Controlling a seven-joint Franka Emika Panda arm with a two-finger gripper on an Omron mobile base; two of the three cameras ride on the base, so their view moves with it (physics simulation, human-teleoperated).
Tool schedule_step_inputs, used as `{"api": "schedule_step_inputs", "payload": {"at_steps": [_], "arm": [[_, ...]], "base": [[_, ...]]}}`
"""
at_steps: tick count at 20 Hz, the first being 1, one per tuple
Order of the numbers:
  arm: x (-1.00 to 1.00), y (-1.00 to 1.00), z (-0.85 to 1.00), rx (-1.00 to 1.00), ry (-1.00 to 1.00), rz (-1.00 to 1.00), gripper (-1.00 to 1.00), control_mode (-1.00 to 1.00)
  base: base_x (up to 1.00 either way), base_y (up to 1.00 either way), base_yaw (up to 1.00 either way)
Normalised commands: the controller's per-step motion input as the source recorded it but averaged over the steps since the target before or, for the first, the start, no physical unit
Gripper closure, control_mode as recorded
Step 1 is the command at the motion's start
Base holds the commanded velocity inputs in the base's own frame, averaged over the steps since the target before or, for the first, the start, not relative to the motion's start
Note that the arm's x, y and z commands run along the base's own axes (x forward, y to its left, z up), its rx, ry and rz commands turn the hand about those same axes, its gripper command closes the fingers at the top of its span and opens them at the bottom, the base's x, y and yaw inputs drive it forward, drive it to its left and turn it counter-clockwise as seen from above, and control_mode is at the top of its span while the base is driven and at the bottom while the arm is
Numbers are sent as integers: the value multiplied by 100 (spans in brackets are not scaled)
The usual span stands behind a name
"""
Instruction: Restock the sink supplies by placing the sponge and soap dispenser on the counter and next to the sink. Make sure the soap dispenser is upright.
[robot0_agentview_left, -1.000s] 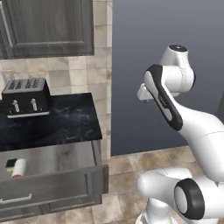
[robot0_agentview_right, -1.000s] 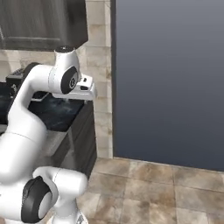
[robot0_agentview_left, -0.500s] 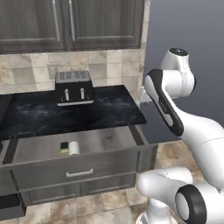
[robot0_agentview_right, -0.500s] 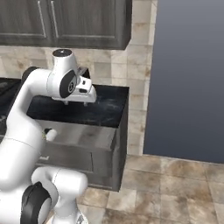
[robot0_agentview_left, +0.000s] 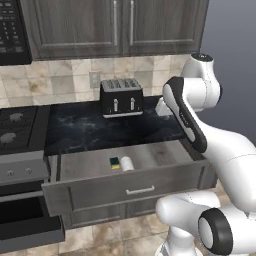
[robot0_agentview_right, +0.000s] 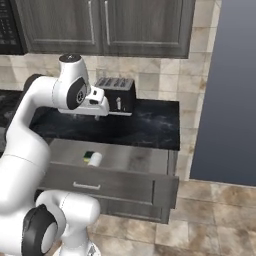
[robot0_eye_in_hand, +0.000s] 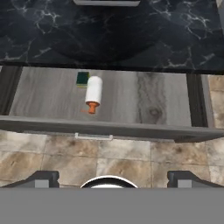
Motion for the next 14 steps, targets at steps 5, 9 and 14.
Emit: {"api": "schedule_step_inputs", "payload": {"at_steps": [5, 9, 14], "arm": [[0, 0, 0, 0, 0, 0, -100, 100], [0, 0, 0, 0, 0, 0, -100, 100], [0, 0, 0, 0, 0, 0, -100, 100]], "base": [[24, 42, -5], [28, 32, -3], [16, 33, 0]]}}
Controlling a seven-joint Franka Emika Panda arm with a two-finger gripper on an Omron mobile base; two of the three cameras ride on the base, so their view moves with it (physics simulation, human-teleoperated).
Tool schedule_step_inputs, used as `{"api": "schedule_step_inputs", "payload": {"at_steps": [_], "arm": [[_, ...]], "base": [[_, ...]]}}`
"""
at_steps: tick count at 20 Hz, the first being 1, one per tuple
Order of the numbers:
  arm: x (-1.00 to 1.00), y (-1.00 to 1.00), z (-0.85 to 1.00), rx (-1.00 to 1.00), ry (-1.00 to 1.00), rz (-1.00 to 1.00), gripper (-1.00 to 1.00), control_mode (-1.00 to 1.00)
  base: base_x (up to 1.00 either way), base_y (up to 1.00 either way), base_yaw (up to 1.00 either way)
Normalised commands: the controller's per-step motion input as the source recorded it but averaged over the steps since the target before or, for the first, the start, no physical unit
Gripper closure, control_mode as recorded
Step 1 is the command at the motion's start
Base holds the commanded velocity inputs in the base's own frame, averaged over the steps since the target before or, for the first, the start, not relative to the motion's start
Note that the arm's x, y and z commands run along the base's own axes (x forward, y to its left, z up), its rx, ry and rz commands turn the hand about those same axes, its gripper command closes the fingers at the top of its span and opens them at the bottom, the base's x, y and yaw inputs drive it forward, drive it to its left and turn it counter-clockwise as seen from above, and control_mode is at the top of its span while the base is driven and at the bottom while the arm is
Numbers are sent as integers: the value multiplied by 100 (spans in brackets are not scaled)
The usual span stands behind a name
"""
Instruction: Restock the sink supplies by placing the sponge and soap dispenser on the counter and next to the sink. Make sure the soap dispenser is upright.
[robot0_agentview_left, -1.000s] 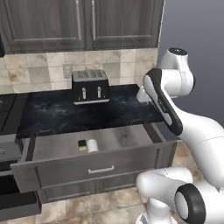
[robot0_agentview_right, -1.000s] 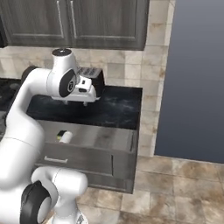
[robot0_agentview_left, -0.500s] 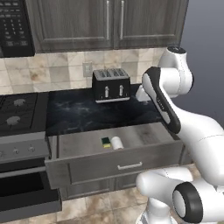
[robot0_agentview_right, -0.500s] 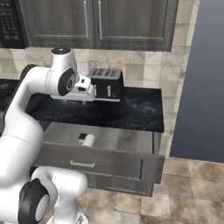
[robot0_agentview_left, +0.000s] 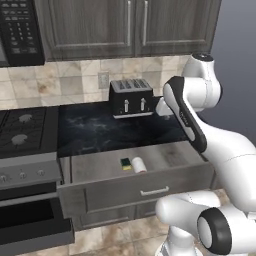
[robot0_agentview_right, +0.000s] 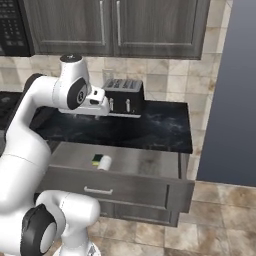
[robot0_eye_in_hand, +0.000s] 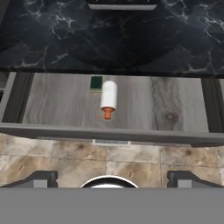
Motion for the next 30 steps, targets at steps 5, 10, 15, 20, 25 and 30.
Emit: {"api": "schedule_step_inputs", "payload": {"at_steps": [5, 10, 15, 20, 25, 30], "arm": [[0, 0, 0, 0, 0, 0, -100, 100], [23, -2, -79, 6, 11, 0, -100, -100], [54, 3, -100, 11, 10, -2, -100, -100], [61, 19, -100, 0, 13, -1, -100, -100], [51, 15, -100, 0, 13, 0, -100, -100], [34, 0, -97, 0, 7, 0, -100, -100]], "base": [[10, 17, 0], [0, 0, 0], [0, 0, 0], [0, 0, 0], [0, 0, 0], [0, 0, 0]]}}
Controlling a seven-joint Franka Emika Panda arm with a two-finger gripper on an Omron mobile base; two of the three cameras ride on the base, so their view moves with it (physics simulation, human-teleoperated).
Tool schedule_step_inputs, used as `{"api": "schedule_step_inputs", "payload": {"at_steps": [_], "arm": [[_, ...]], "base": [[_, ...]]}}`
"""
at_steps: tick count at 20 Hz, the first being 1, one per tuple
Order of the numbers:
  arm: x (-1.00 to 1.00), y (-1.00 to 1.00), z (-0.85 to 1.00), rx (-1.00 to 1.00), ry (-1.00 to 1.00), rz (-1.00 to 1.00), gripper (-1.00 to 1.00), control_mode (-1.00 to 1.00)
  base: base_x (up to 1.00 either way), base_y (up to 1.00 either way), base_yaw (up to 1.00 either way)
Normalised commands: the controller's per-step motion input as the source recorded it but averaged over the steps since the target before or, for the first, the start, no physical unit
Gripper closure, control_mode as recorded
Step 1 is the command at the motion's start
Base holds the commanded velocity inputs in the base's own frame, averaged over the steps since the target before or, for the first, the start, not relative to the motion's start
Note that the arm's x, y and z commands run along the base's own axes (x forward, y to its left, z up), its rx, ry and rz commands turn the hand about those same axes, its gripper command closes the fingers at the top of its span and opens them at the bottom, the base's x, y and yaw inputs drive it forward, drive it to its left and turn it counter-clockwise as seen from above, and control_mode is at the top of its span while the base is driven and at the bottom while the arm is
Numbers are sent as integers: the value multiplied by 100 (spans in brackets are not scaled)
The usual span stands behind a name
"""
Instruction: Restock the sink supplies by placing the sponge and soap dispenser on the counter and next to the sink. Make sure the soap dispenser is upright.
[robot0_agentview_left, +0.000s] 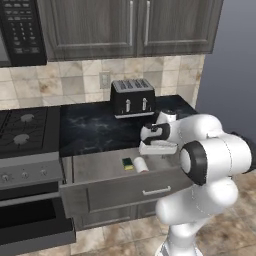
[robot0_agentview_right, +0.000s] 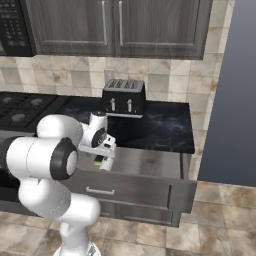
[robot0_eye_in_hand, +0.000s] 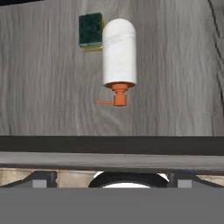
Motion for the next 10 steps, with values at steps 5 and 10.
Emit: {"api": "schedule_step_inputs", "payload": {"at_steps": [5, 10], "arm": [[33, 0, -74, 0, 5, 0, -100, -100], [15, 0, -48, 0, 5, 0, -100, -100]], "base": [[0, 0, 0], [0, 0, 0]]}}
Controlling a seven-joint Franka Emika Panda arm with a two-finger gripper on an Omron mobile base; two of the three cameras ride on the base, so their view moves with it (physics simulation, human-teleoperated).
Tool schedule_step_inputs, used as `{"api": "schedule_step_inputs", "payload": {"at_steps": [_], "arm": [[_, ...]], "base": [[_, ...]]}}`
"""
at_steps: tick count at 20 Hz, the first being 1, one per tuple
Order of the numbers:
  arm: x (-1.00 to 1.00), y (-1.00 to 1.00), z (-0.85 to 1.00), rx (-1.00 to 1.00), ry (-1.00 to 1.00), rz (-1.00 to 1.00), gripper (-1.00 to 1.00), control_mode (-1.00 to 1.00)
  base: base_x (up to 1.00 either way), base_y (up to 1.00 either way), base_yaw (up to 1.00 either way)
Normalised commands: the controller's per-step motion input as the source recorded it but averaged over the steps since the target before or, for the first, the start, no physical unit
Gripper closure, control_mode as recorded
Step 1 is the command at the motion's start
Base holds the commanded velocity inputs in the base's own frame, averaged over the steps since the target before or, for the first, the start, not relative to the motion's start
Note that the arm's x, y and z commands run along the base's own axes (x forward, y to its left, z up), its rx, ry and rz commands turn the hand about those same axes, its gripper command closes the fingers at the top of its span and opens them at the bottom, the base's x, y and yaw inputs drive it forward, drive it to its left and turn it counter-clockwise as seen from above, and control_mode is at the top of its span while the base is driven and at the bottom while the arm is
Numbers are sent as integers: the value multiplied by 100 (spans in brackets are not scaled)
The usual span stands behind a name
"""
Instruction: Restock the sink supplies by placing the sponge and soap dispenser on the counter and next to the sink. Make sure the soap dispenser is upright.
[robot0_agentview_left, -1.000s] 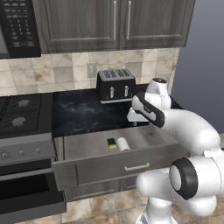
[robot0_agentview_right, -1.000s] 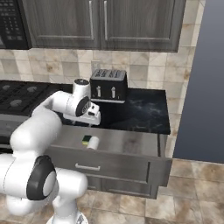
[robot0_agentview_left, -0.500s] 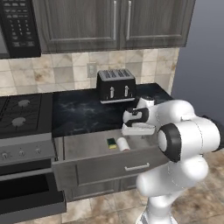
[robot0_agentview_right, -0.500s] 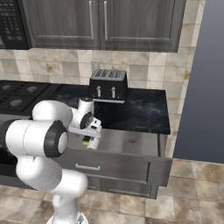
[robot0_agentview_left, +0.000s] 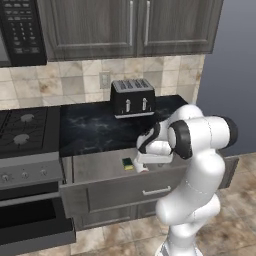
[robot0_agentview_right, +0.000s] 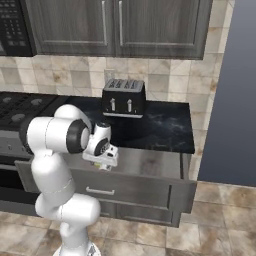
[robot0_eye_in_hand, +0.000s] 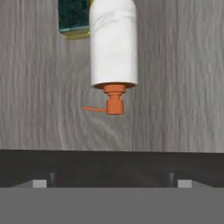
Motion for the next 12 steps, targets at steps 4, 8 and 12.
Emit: {"api": "schedule_step_inputs", "payload": {"at_steps": [4, 8, 12], "arm": [[3, 0, -40, 0, 5, 0, -100, -100], [0, 0, -46, 0, 9, 0, -100, -100], [0, 0, -46, 0, 6, 0, -100, -100]], "base": [[0, 0, 0], [0, 0, 0], [0, 0, 0]]}}
